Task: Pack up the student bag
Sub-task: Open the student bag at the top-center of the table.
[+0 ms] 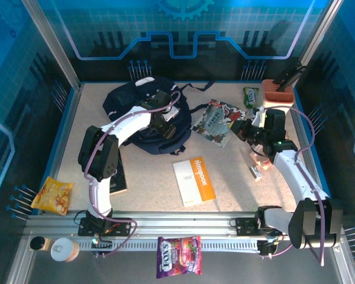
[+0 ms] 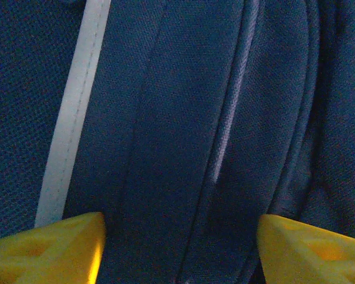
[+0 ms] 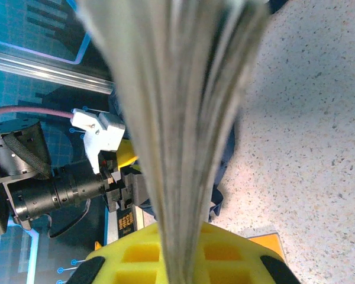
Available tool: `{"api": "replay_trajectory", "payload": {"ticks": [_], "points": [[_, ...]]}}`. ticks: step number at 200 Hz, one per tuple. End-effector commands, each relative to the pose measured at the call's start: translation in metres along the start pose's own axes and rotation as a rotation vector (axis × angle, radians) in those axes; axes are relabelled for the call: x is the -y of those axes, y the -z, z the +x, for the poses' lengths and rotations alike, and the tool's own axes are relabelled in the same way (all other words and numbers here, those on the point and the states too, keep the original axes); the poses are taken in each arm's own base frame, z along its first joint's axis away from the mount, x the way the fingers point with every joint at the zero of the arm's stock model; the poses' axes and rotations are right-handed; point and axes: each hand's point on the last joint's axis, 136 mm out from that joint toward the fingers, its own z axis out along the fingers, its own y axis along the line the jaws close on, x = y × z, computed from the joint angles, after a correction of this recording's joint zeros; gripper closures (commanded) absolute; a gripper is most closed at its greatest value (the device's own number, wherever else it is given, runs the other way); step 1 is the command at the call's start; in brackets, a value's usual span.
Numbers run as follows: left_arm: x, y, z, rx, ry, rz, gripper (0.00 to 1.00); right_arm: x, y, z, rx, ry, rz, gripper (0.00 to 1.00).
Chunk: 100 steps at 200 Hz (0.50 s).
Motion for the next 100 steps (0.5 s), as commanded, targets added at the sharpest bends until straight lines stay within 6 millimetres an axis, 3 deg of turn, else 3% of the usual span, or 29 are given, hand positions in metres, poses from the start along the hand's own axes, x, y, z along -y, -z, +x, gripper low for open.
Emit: {"api": "replay_trajectory", "payload": {"ticks": [1,52,79,100], "points": [[-0.009,-0.003,-0.003,-0.033,-0.099,-0.086,0.35,-0.016,0.004,-0.011,0.004,0.062,-0.036,1.0],[-0.019,-0.012,-0.005,-0.097,-0.162,-0.145,0.49,-0.013,-0.003,-0.016,0.013,0.044,-0.036,1.0],[-0.025,-0.01,-0.012,-0.094,-0.149,-0.172,0.52,-0.015,-0.001,-0.021,0.038,0.045,-0.036,1.0],[-0.025,-0.002,-0.022,-0.063,-0.128,-0.169,0.62,-0.015,0.0,-0.022,0.05,0.036,-0.04,1.0]]}}
